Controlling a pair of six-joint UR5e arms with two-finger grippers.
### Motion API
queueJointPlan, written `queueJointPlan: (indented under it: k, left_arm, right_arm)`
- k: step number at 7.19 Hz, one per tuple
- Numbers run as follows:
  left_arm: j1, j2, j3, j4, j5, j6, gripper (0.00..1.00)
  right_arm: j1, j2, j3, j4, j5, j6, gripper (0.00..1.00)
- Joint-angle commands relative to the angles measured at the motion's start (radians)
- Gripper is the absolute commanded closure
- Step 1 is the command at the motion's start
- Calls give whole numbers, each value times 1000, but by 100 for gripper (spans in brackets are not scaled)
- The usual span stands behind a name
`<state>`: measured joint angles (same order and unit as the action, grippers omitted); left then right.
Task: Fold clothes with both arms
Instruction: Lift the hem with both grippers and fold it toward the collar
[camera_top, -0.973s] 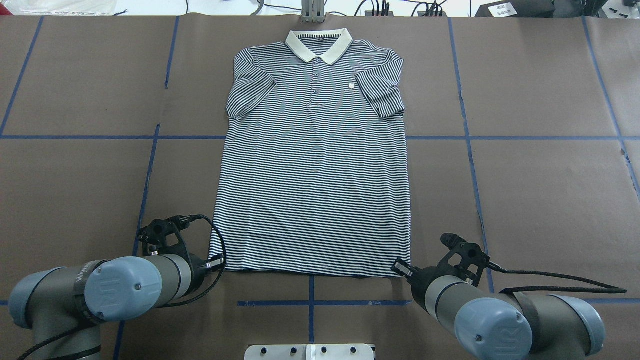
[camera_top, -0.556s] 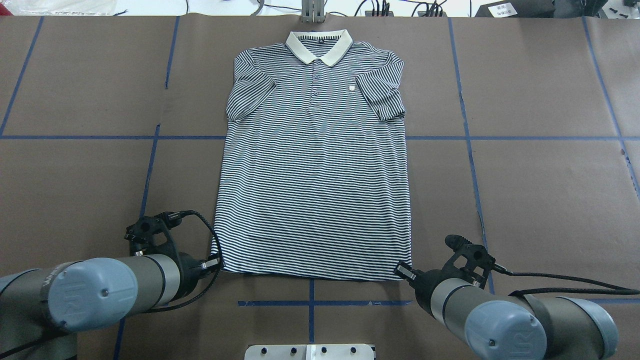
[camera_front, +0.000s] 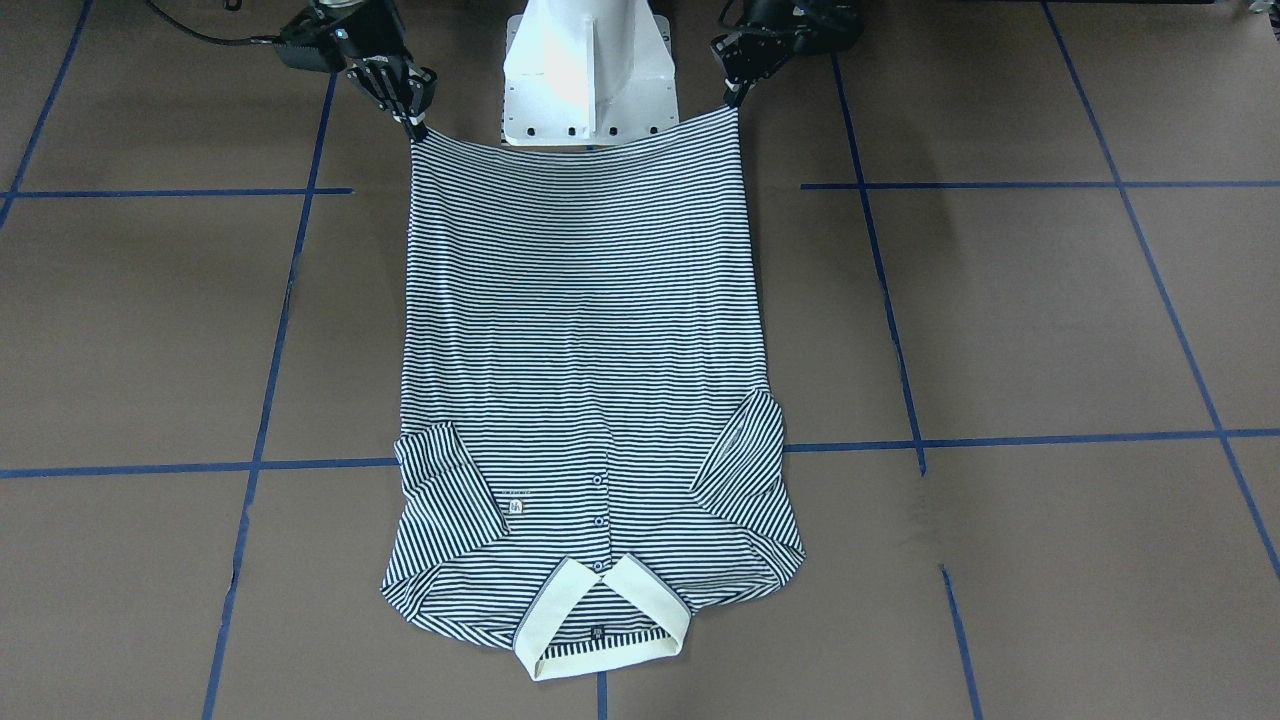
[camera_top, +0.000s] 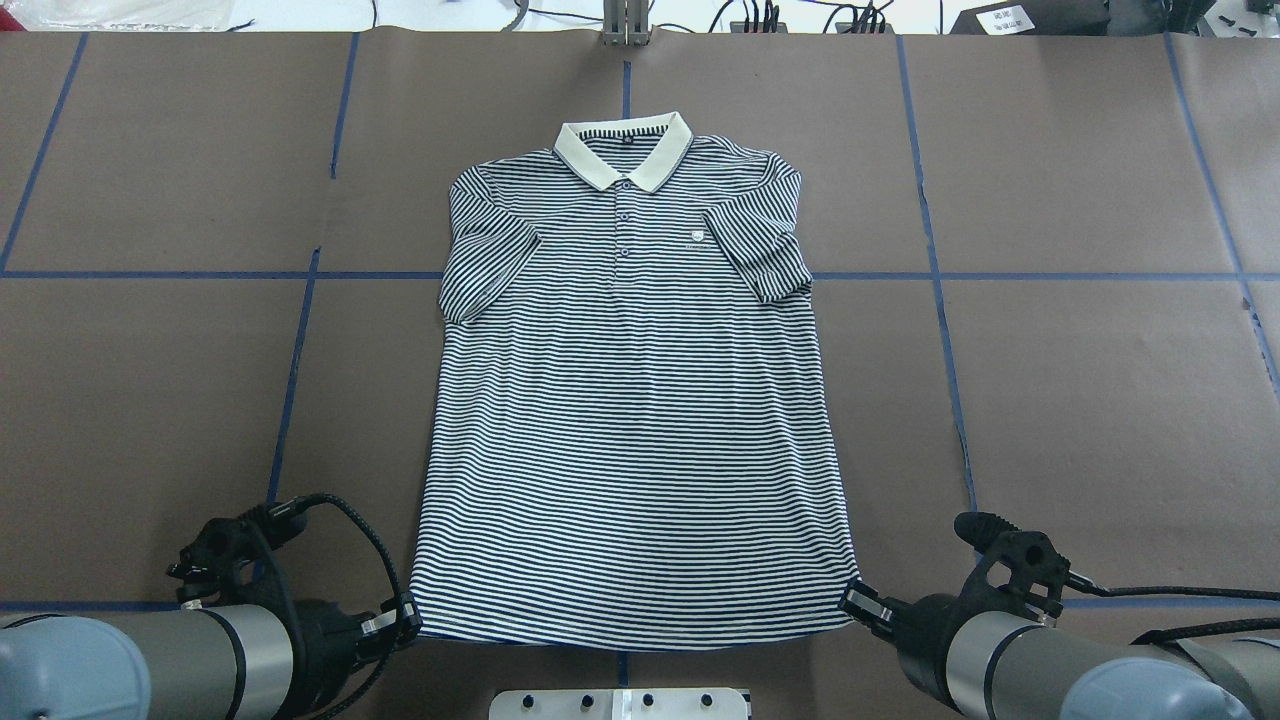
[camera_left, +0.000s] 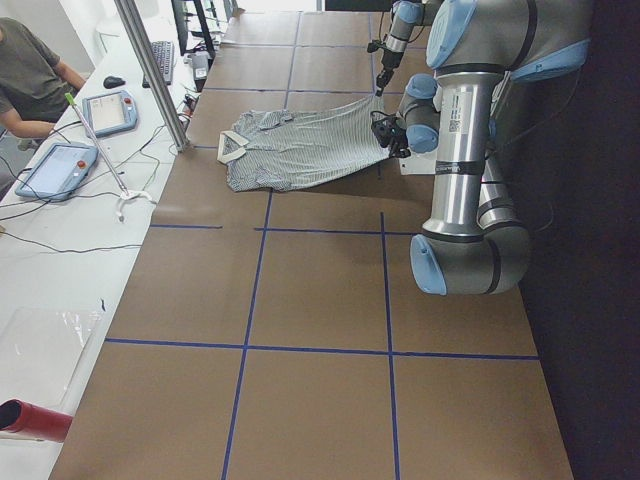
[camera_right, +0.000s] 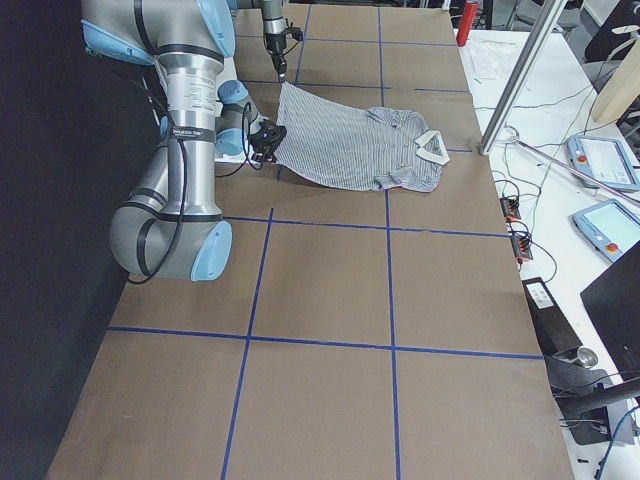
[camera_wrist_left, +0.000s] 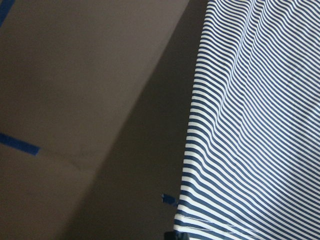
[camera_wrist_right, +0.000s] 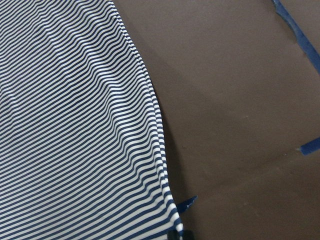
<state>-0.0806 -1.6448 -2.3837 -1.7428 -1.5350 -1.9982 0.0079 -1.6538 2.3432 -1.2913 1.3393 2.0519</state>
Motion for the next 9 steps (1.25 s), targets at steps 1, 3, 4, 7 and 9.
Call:
queueJointPlan:
  k: [1,3,4,7,9]
  left_arm:
    - [-1,5,-61,2,-1,-56,100]
    - [-61,-6,-62,9,1,-19,100]
    - [-133,-44,-45,11,1,86,100]
    - [-365,-292,302,3,3,358,100]
    - [-488,-311,403,-33,0,476,100]
  right_arm:
    - [-8,-11,28,1,-9,1,100]
    - [117,34,19,0,7,-36,100]
    - [173,66,5,-3,8,-115,100]
    - [470,240,-198,-6,176,-228,100]
    - [631,380,-412,-2,257,-353,100]
